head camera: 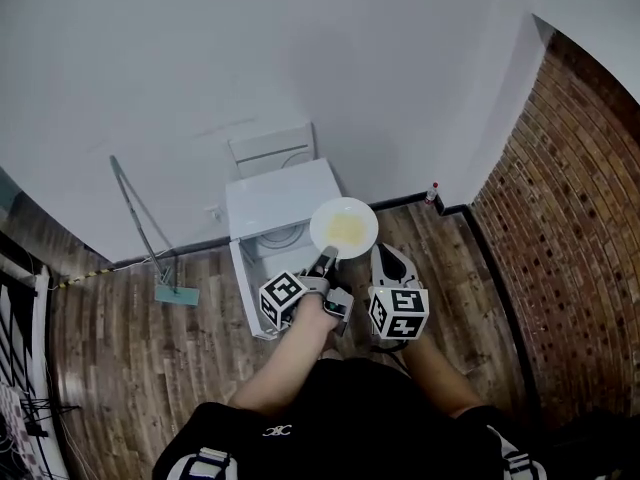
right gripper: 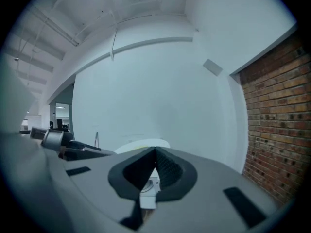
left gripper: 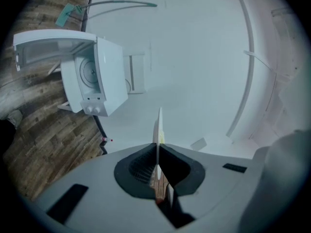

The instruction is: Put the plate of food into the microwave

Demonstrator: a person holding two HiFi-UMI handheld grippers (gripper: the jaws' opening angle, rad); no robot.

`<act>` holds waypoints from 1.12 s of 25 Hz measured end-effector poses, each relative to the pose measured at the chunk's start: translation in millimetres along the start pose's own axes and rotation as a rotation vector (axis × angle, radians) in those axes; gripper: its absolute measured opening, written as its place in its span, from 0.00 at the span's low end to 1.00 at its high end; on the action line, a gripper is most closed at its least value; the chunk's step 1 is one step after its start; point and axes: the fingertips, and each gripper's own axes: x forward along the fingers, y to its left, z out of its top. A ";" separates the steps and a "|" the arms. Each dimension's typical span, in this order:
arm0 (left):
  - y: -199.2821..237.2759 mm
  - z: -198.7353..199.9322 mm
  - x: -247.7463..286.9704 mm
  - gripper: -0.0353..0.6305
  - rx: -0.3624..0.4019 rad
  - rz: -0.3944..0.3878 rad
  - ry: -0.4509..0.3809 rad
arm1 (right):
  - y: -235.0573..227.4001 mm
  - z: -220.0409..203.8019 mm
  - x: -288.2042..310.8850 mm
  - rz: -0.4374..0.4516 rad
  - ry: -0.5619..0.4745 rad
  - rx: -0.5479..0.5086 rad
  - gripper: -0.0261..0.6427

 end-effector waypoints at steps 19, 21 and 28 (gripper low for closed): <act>37.7 132.5 -5.7 0.07 -0.073 0.059 -0.272 | 90.4 -28.6 135.3 0.265 0.123 -0.005 0.05; 39.5 145.8 -7.7 0.07 -0.074 0.062 -0.314 | 100.5 -29.5 148.4 0.302 0.129 -0.007 0.05; 40.0 184.3 -5.2 0.07 -0.093 0.041 -0.479 | 126.1 -23.5 203.3 0.449 0.139 -0.044 0.05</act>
